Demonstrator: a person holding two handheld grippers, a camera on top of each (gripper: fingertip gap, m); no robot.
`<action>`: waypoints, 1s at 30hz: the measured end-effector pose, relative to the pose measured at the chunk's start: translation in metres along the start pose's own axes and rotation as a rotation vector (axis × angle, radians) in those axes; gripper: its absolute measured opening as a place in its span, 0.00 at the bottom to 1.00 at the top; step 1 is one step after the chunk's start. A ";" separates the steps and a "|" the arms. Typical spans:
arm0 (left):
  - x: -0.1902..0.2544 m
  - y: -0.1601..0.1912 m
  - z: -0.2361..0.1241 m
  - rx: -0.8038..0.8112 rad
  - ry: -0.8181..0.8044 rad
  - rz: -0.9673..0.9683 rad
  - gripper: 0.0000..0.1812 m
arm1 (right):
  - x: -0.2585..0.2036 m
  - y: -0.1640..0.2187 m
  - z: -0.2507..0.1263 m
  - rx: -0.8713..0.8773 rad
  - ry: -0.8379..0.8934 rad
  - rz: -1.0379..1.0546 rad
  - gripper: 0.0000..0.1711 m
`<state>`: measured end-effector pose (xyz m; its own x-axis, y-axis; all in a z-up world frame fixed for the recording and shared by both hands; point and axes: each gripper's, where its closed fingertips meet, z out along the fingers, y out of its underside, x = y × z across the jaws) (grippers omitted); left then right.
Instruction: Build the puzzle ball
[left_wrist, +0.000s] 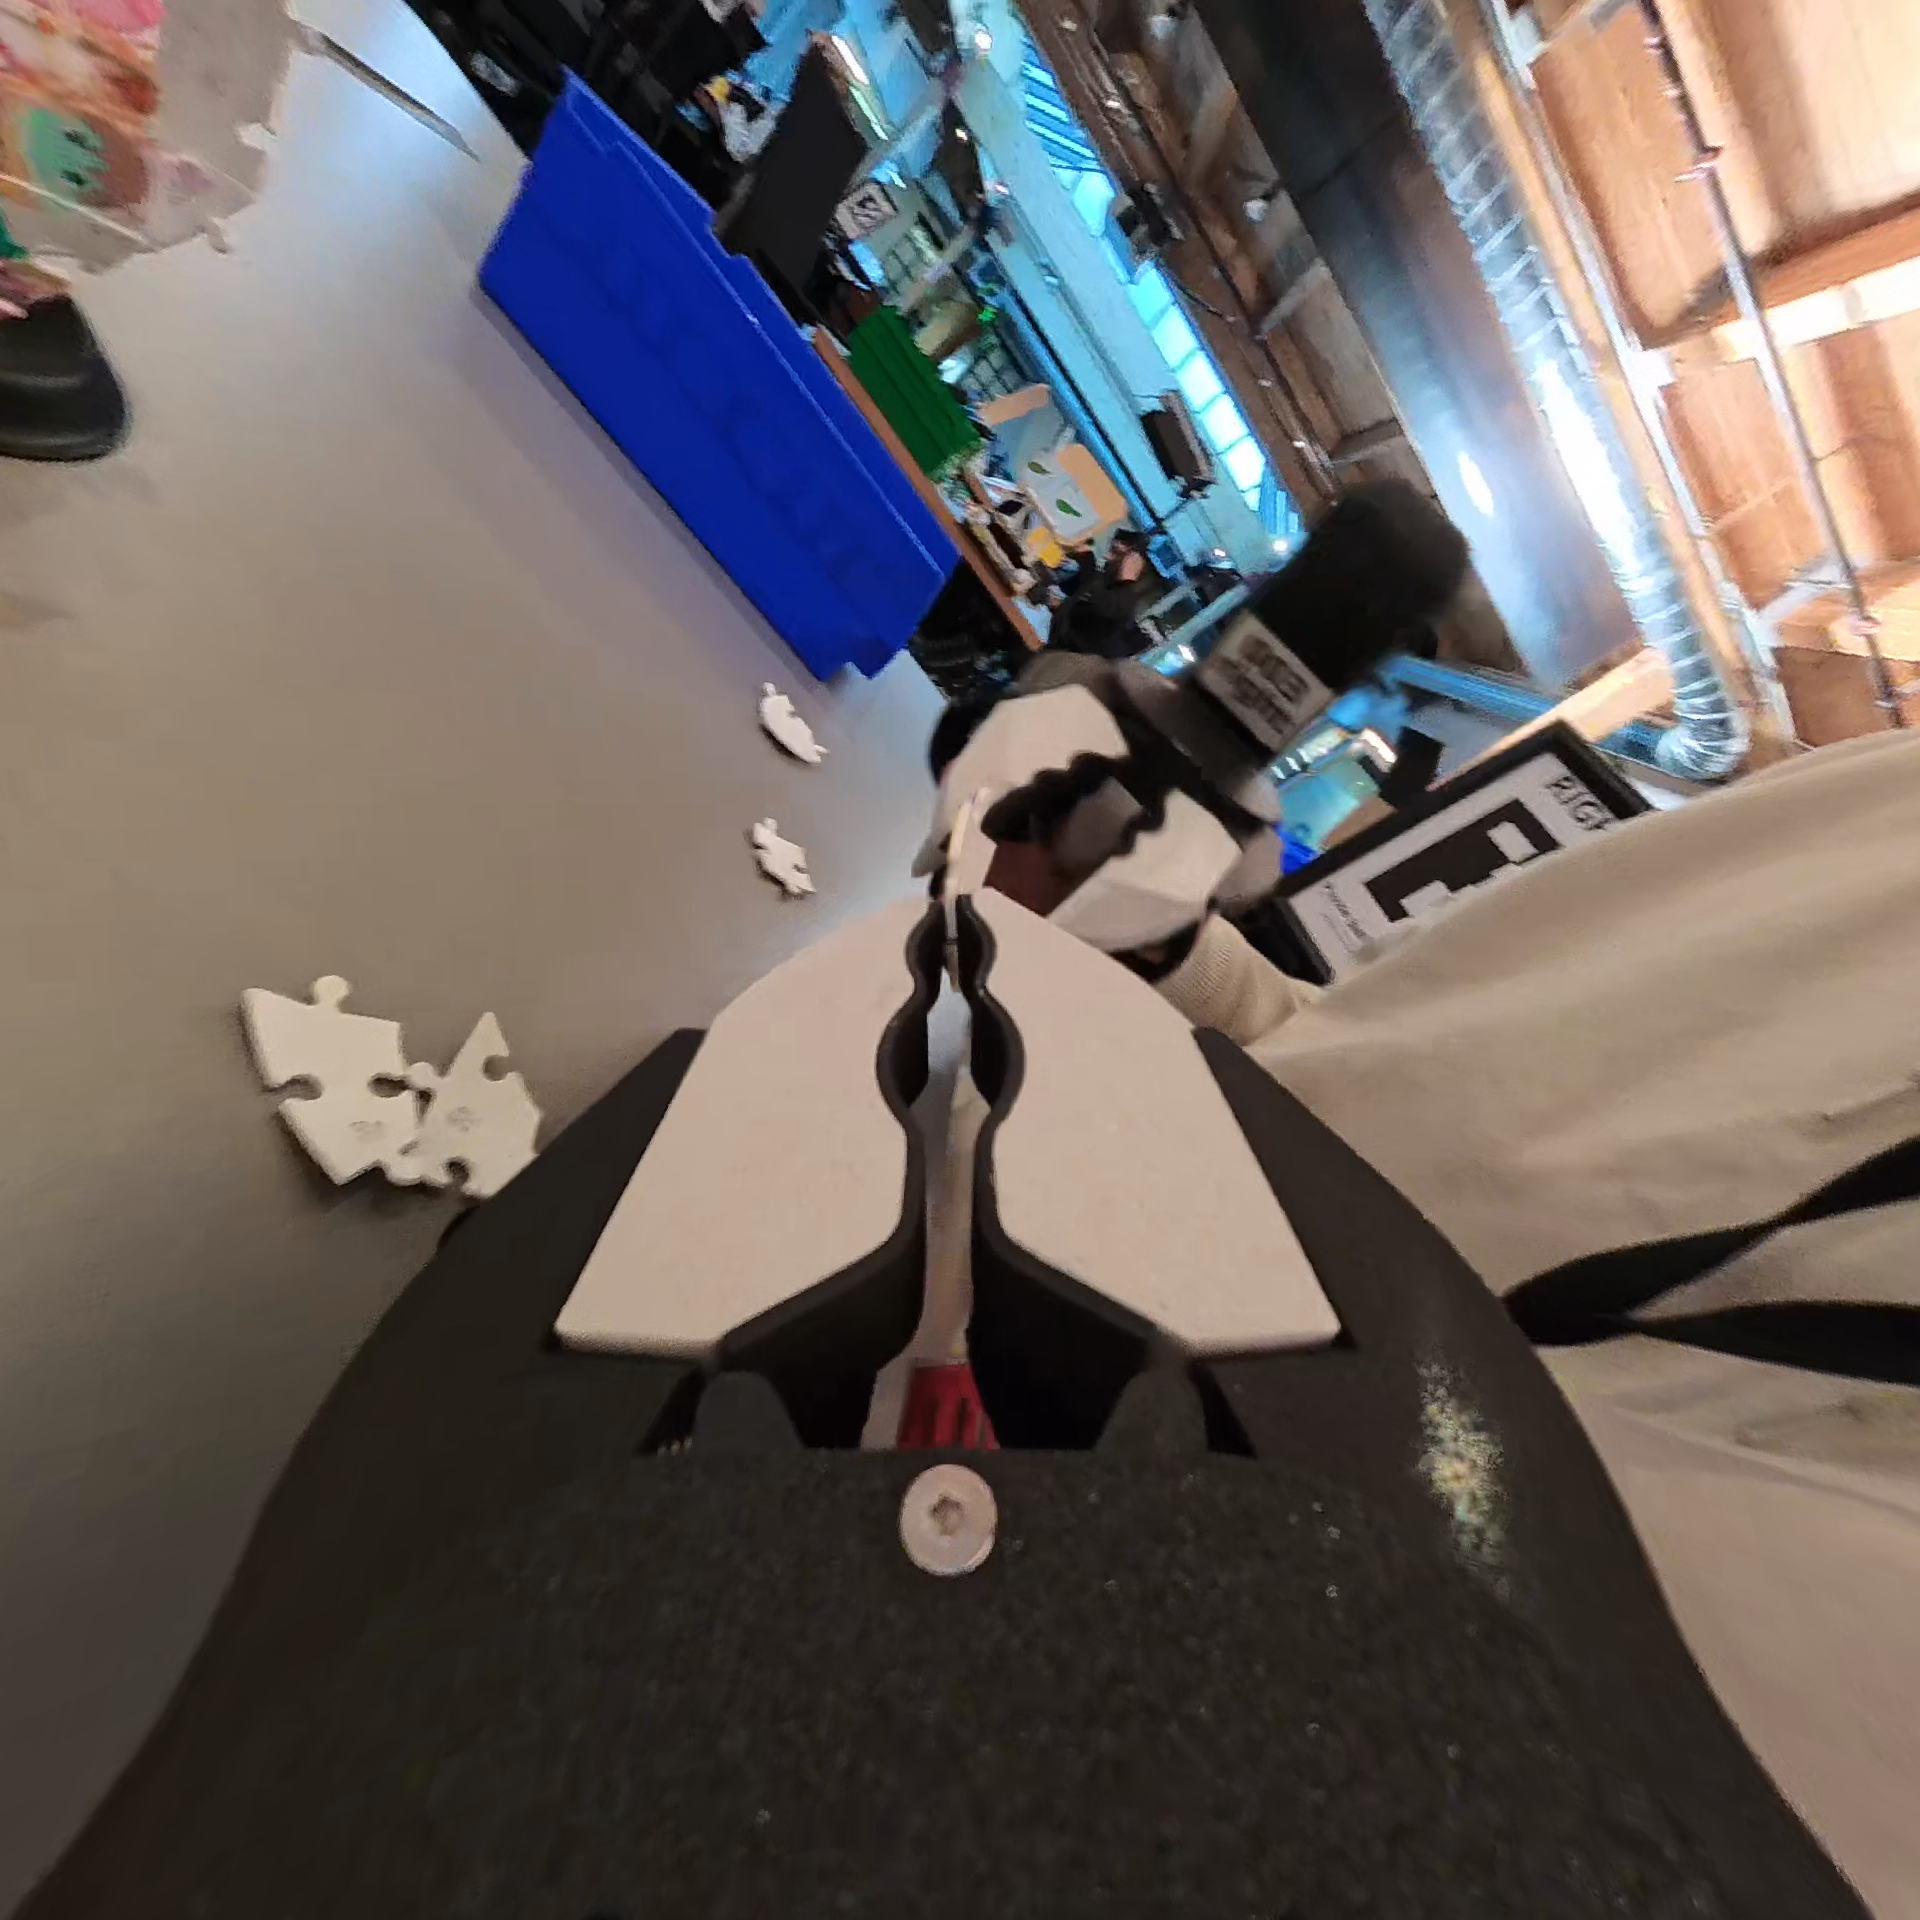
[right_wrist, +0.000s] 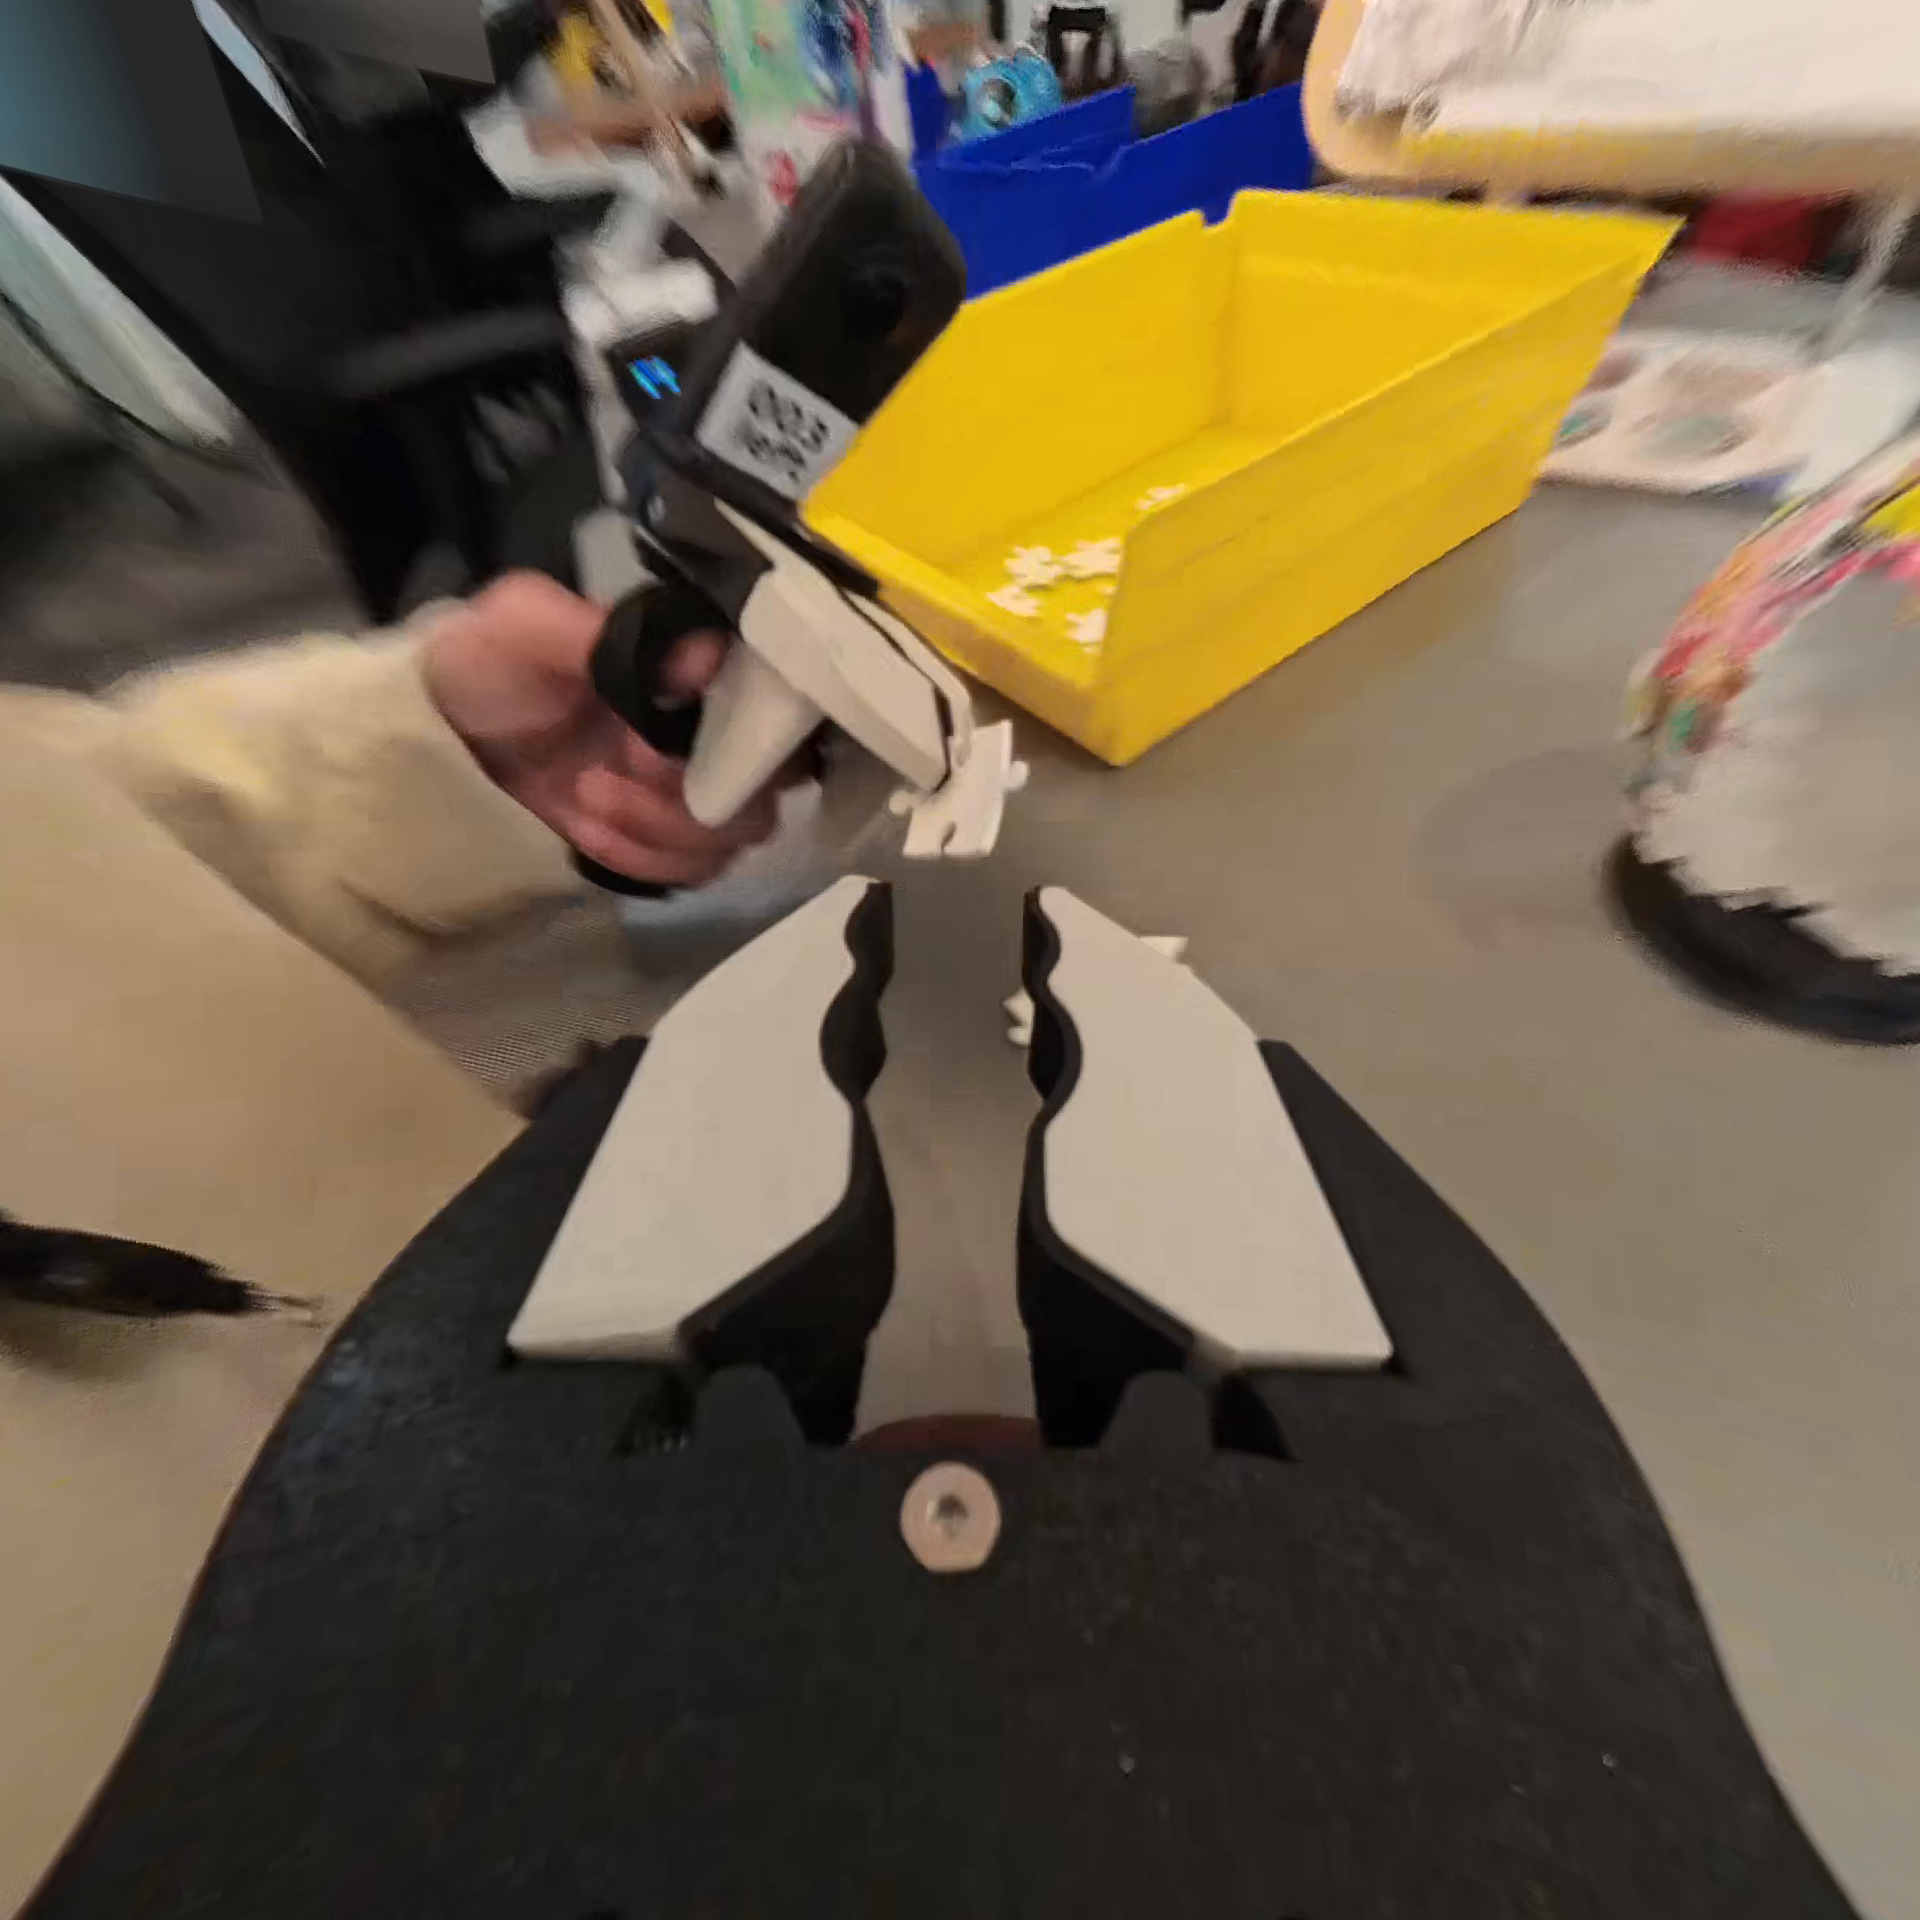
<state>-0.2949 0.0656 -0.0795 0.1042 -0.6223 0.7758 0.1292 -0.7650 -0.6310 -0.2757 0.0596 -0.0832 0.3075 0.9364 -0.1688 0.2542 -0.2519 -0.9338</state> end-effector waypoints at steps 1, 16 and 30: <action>0.002 0.001 0.001 -0.007 0.019 -0.003 0.01 | -0.001 -0.004 0.000 0.022 -0.063 0.107 0.12; -0.025 0.006 0.003 -0.056 -0.168 0.052 0.08 | 0.020 0.009 0.010 0.002 -0.049 0.400 0.01; -0.044 -0.004 -0.017 -0.005 -0.350 0.129 0.12 | 0.213 0.016 -0.011 -0.060 0.833 0.444 0.01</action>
<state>-0.3166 0.0929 -0.1114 0.4502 -0.6198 0.6428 0.0886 -0.6853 -0.7228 -0.1963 0.2522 -0.1305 0.9375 0.2819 -0.2039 -0.0039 -0.5777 -0.8163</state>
